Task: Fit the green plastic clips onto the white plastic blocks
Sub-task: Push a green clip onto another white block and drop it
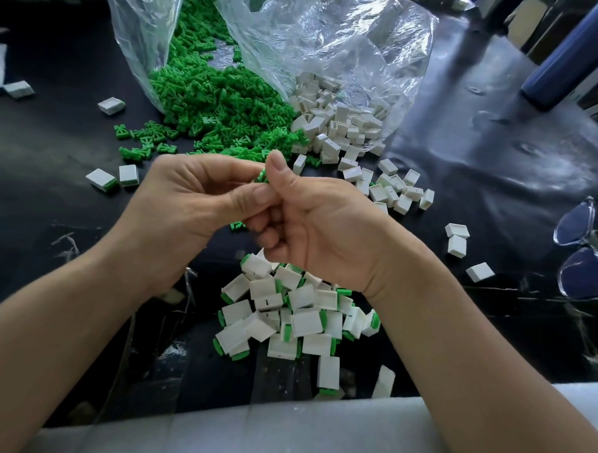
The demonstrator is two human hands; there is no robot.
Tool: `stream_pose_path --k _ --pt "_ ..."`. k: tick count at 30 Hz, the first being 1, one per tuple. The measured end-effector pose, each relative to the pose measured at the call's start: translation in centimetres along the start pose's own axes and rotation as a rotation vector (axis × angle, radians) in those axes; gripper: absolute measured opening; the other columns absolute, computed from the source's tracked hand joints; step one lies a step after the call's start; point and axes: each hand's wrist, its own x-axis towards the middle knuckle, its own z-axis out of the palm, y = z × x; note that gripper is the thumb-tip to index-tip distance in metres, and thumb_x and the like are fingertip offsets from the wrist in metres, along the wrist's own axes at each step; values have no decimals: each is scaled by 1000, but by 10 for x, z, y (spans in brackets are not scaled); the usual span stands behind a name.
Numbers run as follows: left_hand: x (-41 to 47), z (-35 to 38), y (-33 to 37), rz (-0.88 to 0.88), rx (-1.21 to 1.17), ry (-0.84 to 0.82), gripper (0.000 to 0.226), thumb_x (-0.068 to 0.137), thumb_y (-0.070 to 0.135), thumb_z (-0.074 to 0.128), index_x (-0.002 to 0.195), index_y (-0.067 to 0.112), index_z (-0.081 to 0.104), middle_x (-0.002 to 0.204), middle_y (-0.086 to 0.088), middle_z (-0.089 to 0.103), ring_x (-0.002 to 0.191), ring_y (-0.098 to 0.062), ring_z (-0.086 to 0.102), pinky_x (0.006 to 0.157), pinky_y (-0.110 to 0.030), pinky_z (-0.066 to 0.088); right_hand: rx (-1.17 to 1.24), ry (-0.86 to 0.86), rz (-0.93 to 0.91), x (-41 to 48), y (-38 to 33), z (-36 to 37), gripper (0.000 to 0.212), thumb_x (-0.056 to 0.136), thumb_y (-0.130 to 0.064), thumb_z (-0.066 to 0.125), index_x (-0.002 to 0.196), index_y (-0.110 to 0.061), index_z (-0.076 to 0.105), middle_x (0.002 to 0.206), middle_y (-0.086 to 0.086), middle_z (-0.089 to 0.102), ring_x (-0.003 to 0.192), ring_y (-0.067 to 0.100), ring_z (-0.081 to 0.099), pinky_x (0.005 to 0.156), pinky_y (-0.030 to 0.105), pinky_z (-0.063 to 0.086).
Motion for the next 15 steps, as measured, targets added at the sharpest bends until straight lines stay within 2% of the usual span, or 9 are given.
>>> stream_pose_path --k 6,9,10,12,15 --pt "-1 -1 -1 25 23 -31 23 65 18 67 87 12 72 63 -2 67 53 -11 61 55 -21 53 -20 -15 9 -3 0 2 37 97 -37 29 82 -8 47 63 1 36 52 9 32 48 18 27" --pt "-1 -2 0 43 58 -52 22 66 17 66 87 12 72 71 -13 68 57 -12 63 58 -21 54 -48 14 4 -3 0 2 47 98 -34 30 118 3 50 63 2 35 53 10 30 51 21 24" --pt "-1 -3 0 44 77 -56 23 65 20 67 87 15 73 77 -14 70 62 -11 65 61 -21 55 -55 18 2 -3 1 3 45 98 -33 30 121 1 48 64 3 34 53 10 30 52 22 23" --pt "-1 -7 -1 25 116 -71 23 63 27 68 85 25 75 84 -1 73 73 -7 68 69 -21 56 -61 14 -8 -3 1 5 35 99 -32 30 113 -6 47 64 2 33 54 10 29 52 22 22" --pt "1 -12 -2 13 154 -103 23 62 32 68 84 32 75 82 13 72 78 -3 67 73 -23 56 -85 20 -15 -4 2 6 43 99 -31 31 119 1 50 63 2 32 54 11 28 53 23 21"
